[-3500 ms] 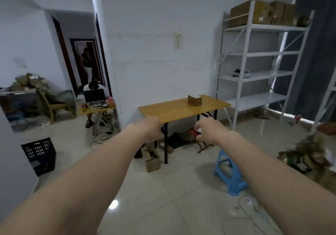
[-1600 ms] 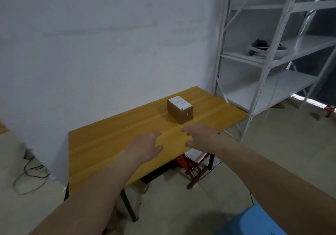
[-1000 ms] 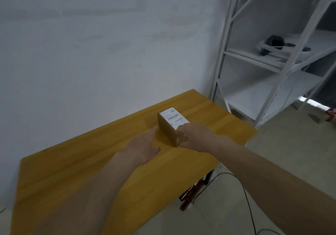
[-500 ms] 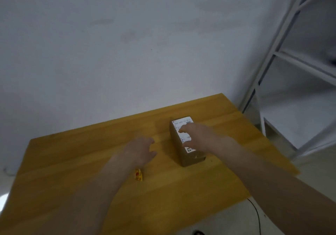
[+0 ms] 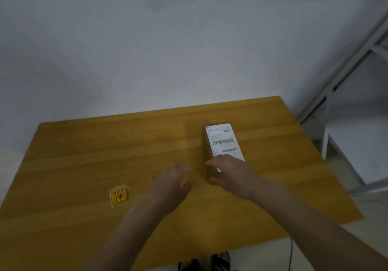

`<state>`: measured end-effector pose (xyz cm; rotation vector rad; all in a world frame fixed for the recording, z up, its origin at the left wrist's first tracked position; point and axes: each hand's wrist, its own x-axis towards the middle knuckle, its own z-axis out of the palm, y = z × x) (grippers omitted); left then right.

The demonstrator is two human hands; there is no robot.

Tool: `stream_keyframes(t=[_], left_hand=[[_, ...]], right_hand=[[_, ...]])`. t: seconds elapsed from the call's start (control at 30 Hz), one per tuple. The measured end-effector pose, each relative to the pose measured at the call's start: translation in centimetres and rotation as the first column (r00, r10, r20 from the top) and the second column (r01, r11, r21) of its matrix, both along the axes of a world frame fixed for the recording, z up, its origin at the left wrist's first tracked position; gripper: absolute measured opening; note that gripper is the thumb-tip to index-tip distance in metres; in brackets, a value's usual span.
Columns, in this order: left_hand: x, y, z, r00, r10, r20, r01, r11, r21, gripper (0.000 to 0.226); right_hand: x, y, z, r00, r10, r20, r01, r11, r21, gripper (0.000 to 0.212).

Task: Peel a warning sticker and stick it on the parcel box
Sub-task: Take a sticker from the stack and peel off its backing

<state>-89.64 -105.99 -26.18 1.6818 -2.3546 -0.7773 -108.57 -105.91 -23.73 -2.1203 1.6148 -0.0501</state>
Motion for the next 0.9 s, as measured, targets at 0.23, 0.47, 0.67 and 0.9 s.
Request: stream_keyframes(t=[0.23,0.47,0.67,0.9], left_hand=[[-1.1,2.9,-4.8,0.998,0.064,-0.01,-0.063,0.993,0.097,0.038],[-3.9,3.5,-9.8,0.989,0.143,0.034,-0.145,0.988,0.062,0.038],[-4.5,3.1,-14.2,0.975,0.217,0.053,-0.212,0.974,-0.083,0.037],[-4.8,3.6,-18.9,0.954,0.284,0.092,-0.234,0.903,-0.361,0.033]], right_hand=[[0.2,0.8,-4.5,0.987,0.161,0.009,-0.162,0.986,0.045,0.044],[-2.0,-0.1,-9.9,0.943,0.334,-0.01,-0.333,0.942,0.053,0.042],[-4.2,-0.6,-14.0,0.917,0.397,-0.037,-0.398,0.917,-0.032,0.037],[-3.9,-0.4,-19.3,0.882,0.407,-0.237,-0.467,0.819,-0.333,0.013]])
